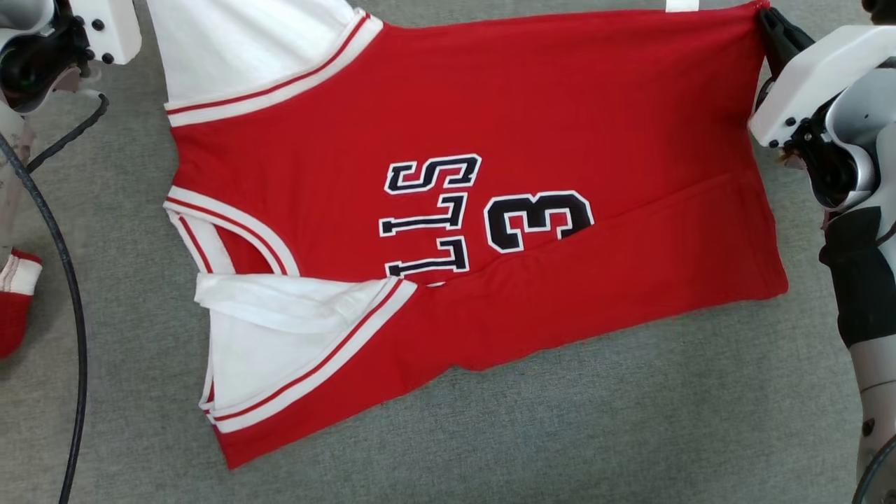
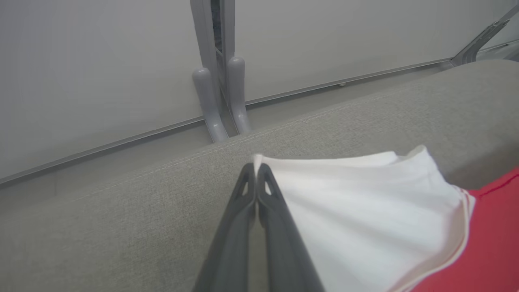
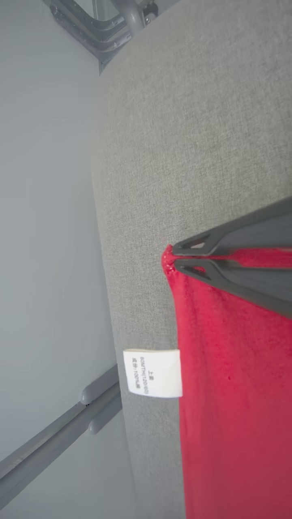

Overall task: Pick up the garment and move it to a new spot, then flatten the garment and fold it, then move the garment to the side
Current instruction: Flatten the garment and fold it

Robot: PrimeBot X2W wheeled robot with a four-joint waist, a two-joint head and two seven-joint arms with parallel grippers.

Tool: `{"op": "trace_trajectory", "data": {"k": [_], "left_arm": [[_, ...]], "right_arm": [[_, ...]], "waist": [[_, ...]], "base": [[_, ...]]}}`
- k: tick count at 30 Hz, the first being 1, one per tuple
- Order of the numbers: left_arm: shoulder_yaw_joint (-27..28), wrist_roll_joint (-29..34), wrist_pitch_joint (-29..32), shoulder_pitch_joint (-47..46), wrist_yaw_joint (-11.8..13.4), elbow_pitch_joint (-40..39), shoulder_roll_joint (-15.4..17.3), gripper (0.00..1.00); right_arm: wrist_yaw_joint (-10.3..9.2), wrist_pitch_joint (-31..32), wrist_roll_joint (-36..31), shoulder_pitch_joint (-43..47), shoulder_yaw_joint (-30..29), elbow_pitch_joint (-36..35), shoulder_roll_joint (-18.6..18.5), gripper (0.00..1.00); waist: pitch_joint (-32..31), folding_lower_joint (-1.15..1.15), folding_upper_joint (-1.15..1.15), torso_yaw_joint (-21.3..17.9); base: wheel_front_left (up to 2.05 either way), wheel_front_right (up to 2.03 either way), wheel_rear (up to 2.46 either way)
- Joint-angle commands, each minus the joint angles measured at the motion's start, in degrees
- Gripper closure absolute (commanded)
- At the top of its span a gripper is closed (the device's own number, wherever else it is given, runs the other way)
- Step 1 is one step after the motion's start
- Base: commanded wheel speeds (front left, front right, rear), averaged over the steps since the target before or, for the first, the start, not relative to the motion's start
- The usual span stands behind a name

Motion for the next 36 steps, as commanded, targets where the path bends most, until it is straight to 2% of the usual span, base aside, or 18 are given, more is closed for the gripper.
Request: {"op": "trace_trajectory", "data": {"k": [1, 7, 16, 22, 29, 36], "left_arm": [[0.2, -0.4, -0.7, -0.7, -0.2, -0.2, 0.5, 1.0], [-0.1, -3.5, -2.6, 3.0, -0.2, -4.6, 1.4, 1.0], [0.1, -8.1, -5.5, 14.6, 0.3, -21.2, 7.8, 1.0], [1.7, -12.1, -5.1, 27.3, 5.0, -36.8, 12.6, 1.0], [3.8, -16.9, -5.1, 41.8, 12.3, -54.4, 18.0, 1.0], [5.1, -20.4, -7.7, 52.7, 17.1, -63.9, 19.4, 1.0]], "right_arm": [[-0.06, -0.8, 1.9, -0.2, 0.0, 0.6, -0.9, 1.0], [-0.06, -2.3, 9.0, 2.7, 3.7, 0.4, -4.3, 1.0], [-0.05, -2.1, 18.5, 10.8, 7.3, -5.3, -9.8, 1.0], [-0.05, -1.3, 21.1, 16.5, 8.0, -9.5, -12.7, 1.0], [-0.05, -0.1, 21.9, 22.0, 7.0, -12.9, -14.0, 1.0], [-0.05, 1.6, 20.7, 27.4, 5.6, -16.8, -14.2, 1.0]], "waist": [[-0.2, 0.0, 0.0, 0.5], [-1.5, 0.0, 0.0, 2.3], [-4.7, 0.0, 0.0, 4.6], [-6.5, 0.0, 0.0, 5.4], [-7.5, 0.0, 0.0, 6.2], [-8.1, 0.0, 0.0, 6.6]], "base": [[0.0, 0.0, 0.0], [0.0, 0.0, 0.0], [0.0, 0.0, 0.0], [0.0, 0.0, 0.0], [0.0, 0.0, 0.0], [0.0, 0.0, 0.0]]}}
